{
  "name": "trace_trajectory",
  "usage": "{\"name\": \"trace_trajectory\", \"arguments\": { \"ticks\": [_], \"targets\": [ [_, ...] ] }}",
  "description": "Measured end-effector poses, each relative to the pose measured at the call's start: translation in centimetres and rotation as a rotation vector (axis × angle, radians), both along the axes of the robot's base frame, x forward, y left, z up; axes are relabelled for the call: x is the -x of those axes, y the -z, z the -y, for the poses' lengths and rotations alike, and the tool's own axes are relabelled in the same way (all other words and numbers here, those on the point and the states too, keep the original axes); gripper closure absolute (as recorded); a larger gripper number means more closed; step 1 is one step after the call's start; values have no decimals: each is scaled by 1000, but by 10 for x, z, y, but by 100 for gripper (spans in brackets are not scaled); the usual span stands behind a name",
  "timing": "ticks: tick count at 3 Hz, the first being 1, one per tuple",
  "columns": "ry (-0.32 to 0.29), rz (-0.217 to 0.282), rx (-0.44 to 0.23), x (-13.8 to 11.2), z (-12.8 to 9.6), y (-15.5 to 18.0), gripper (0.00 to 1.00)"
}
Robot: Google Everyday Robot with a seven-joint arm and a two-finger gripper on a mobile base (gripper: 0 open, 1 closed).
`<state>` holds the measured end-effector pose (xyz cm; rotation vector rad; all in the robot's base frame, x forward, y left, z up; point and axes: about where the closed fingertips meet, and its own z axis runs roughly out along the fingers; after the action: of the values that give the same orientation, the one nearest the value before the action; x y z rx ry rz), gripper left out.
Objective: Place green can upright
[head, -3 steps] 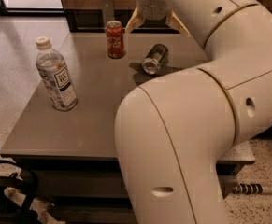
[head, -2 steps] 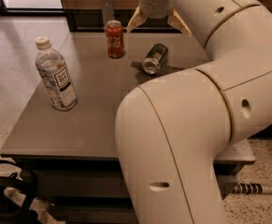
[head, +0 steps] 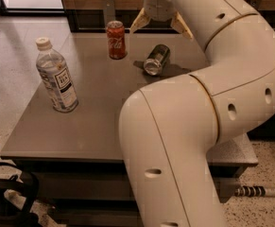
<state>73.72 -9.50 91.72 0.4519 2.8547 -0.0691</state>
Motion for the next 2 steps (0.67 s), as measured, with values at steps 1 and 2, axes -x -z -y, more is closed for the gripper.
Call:
{"name": "trace_trajectory", "arguments": {
  "ticks": [1,2],
  "targets": [
    [14,-15,-11,-6,-1,8,0],
    [22,-23,-14,-11,-1,15,0]
  ]
}}
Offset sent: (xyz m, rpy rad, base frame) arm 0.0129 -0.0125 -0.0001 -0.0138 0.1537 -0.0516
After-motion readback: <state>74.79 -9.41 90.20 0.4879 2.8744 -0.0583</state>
